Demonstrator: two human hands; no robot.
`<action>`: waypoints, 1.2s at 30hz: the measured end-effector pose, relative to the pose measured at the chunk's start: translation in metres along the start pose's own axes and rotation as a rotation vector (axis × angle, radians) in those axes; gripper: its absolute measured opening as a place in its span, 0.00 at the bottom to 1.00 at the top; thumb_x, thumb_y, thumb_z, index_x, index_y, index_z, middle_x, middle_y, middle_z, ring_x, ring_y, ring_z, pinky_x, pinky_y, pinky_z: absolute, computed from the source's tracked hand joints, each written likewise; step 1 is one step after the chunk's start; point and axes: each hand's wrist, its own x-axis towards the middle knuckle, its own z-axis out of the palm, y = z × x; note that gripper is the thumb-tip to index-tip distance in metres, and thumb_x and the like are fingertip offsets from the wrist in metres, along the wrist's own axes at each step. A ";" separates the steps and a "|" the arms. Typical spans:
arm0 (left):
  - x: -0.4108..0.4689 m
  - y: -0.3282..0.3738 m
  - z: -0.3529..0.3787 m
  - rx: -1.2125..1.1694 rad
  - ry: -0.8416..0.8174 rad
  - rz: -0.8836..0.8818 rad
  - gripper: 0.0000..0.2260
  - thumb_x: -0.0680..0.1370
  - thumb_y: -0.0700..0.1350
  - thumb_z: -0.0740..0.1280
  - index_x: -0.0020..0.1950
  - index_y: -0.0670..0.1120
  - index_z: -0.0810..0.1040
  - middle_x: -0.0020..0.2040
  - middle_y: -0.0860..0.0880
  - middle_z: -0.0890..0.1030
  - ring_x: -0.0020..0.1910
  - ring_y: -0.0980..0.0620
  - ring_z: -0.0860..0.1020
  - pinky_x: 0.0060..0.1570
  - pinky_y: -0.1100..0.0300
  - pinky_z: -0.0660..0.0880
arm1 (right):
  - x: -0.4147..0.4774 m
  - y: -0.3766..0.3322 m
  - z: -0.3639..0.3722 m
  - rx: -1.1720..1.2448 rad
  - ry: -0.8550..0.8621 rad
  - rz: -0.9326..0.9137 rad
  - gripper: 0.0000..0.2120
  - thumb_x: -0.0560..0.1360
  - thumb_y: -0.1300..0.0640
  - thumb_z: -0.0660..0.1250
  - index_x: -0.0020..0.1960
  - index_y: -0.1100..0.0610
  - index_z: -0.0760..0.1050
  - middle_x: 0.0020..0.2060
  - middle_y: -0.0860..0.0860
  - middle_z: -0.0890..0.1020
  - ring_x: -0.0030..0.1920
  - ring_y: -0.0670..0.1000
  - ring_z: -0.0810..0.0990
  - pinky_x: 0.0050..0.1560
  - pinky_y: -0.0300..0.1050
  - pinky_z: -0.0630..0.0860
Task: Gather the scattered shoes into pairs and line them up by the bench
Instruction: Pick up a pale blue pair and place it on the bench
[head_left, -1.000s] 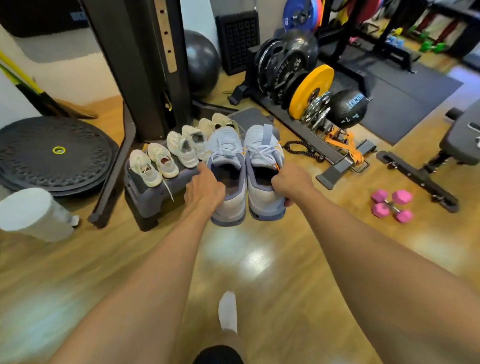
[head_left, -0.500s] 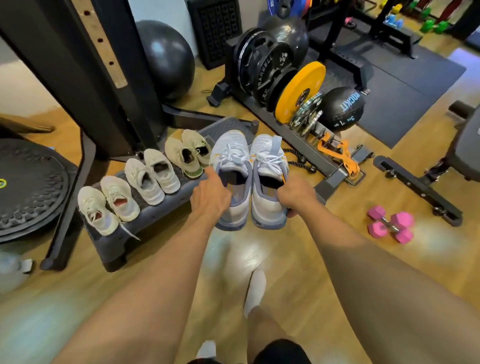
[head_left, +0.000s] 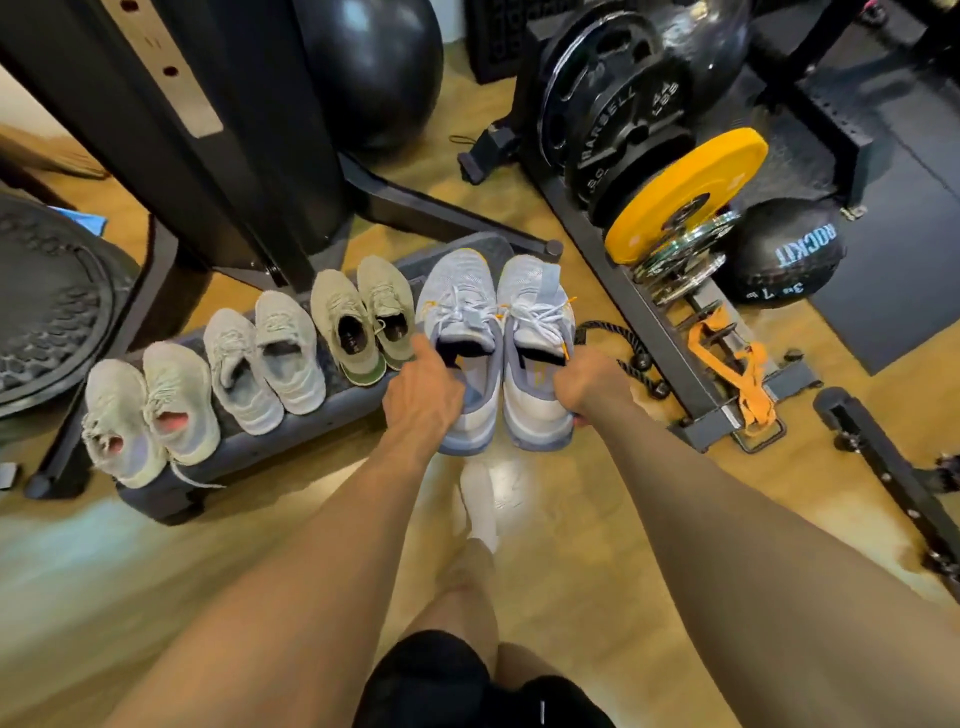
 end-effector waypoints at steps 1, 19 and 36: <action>0.017 0.005 0.006 -0.010 0.002 -0.014 0.17 0.77 0.42 0.61 0.63 0.40 0.61 0.55 0.35 0.78 0.54 0.33 0.77 0.43 0.48 0.68 | 0.021 -0.005 0.000 -0.020 0.014 -0.019 0.14 0.77 0.57 0.60 0.60 0.62 0.72 0.60 0.61 0.77 0.58 0.62 0.77 0.49 0.48 0.73; 0.264 0.012 0.149 -0.207 -0.044 -0.380 0.23 0.73 0.36 0.65 0.65 0.38 0.60 0.55 0.35 0.75 0.54 0.34 0.75 0.44 0.51 0.64 | 0.348 -0.054 0.077 -0.160 -0.074 -0.179 0.13 0.76 0.57 0.59 0.60 0.58 0.73 0.59 0.62 0.78 0.61 0.63 0.75 0.57 0.52 0.71; 0.321 0.000 0.211 -0.256 -0.014 -0.591 0.20 0.74 0.34 0.63 0.64 0.40 0.60 0.55 0.35 0.77 0.56 0.33 0.75 0.46 0.49 0.67 | 0.426 -0.052 0.118 -0.215 -0.192 -0.289 0.16 0.79 0.57 0.57 0.66 0.58 0.68 0.59 0.62 0.77 0.60 0.64 0.75 0.55 0.51 0.71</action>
